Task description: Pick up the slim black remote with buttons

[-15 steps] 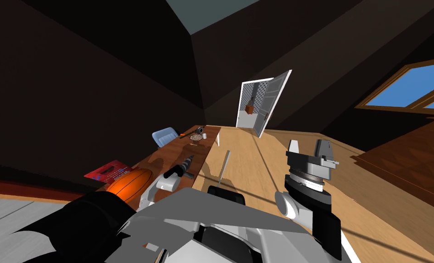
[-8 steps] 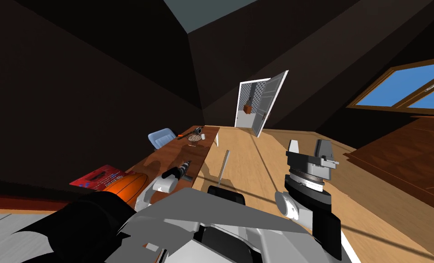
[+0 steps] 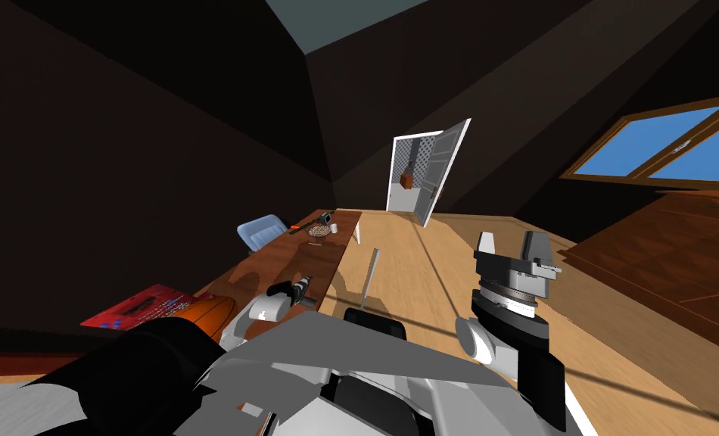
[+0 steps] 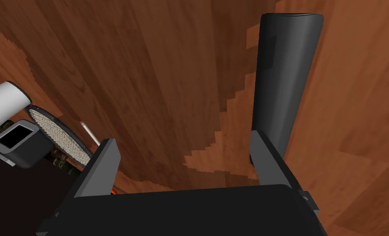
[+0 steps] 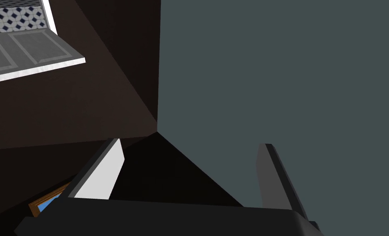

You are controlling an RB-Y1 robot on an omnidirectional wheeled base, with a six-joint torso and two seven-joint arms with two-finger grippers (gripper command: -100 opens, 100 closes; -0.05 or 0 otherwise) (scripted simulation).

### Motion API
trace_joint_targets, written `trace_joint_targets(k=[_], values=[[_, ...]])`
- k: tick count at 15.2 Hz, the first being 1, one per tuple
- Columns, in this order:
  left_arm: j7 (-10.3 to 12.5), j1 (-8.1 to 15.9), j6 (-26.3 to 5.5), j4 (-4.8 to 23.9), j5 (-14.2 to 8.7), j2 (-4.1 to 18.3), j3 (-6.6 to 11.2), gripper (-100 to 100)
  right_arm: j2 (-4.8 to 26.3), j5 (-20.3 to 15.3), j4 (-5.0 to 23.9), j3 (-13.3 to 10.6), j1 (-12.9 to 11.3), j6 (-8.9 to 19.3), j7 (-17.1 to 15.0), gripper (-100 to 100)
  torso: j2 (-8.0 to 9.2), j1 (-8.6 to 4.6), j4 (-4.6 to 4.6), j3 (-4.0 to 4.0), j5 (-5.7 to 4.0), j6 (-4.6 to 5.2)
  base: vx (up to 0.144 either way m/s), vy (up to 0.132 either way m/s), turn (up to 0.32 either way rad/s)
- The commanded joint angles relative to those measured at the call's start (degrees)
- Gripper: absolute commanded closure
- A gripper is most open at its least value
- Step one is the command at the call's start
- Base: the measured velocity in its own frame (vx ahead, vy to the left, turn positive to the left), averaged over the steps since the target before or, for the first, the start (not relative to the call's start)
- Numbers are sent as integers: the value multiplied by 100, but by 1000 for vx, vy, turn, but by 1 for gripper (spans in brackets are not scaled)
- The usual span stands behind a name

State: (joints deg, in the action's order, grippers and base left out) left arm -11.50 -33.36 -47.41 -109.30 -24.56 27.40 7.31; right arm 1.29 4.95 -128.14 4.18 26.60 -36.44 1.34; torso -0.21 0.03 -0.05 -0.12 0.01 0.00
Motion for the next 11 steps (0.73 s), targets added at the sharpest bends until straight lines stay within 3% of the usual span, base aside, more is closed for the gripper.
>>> trace_joint_targets(k=[1,3,11], values=[[-16,-64,-286,88,-126,-1,47,-100,0,0,0,0,0,0,0,0,0,0,0,0,0,0,49,15,-89],[-16,-64,-415,88,-126,-1,47,-100,0,0,0,0,0,0,0,0,1,1,0,1,0,0,34,14,-50],[-71,-154,-1335,418,-514,25,175,-100,0,0,0,0,0,0,0,0,0,2,0,0,1,0,42,16,-64]])
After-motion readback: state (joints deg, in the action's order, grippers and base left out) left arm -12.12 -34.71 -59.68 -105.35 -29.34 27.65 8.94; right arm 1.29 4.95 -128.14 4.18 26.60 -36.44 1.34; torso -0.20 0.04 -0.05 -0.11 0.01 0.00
